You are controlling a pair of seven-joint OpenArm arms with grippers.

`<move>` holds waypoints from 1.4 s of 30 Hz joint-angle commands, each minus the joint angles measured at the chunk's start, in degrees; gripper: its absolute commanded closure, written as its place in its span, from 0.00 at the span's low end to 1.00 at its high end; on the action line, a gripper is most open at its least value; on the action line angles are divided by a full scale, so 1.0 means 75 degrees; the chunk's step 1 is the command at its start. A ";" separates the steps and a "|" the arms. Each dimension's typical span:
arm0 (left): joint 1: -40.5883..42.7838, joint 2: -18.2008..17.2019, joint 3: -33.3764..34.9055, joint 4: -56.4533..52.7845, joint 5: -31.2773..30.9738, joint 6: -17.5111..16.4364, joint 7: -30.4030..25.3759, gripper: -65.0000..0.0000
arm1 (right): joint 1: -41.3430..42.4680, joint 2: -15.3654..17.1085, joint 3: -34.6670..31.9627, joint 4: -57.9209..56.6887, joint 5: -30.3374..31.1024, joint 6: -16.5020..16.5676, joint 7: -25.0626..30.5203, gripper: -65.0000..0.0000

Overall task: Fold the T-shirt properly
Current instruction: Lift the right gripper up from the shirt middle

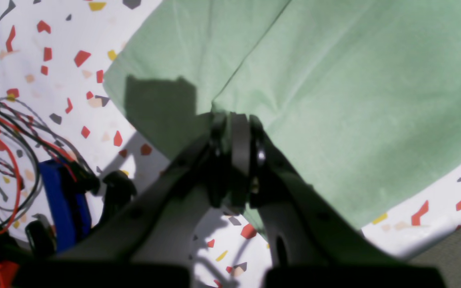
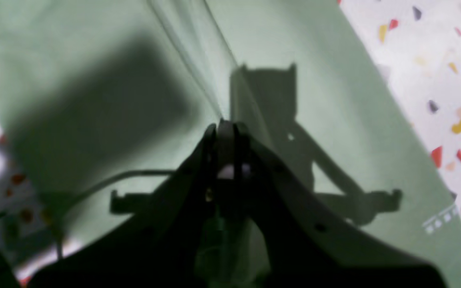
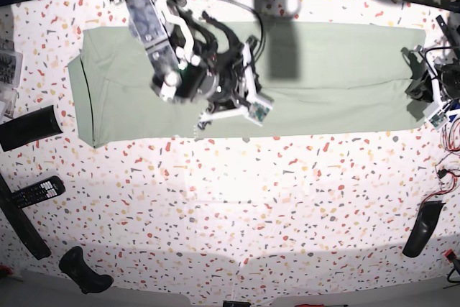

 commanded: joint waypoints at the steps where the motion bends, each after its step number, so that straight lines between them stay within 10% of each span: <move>1: -0.0090 -0.0175 -0.0085 0.0102 -0.0067 -0.0010 -0.0090 1.00 | -0.0012 0.0085 0.0020 0.0356 0.0058 0.0010 0.0137 1.00; 12: -0.0087 -0.0175 -0.0085 0.0102 -0.0067 -0.0010 -0.0093 1.00 | -0.1323 0.1498 0.0023 0.1993 0.0055 0.0010 0.0125 1.00; 21: -0.0087 -0.0178 -0.0085 0.0102 -0.0061 -0.0010 0.0513 1.00 | -0.1297 0.1428 0.0026 0.2028 0.0542 0.0010 0.0090 0.99; 26: -0.0087 -0.0178 -0.0085 0.0102 -0.0067 -0.0010 0.1445 1.00 | -0.1297 0.1428 0.0029 0.2028 0.0720 0.0010 0.0312 0.65; 37: -0.0090 -0.0178 -0.0085 0.0102 -0.0067 0.0029 0.1244 0.72 | -0.1294 0.1425 0.0029 0.2028 0.0717 0.0010 0.0842 0.64; 42: -0.0090 -0.0178 -0.0085 0.0102 0.0119 0.1186 0.1317 0.53 | -0.1250 0.1425 0.0035 0.2028 0.0752 -0.0775 0.0950 0.64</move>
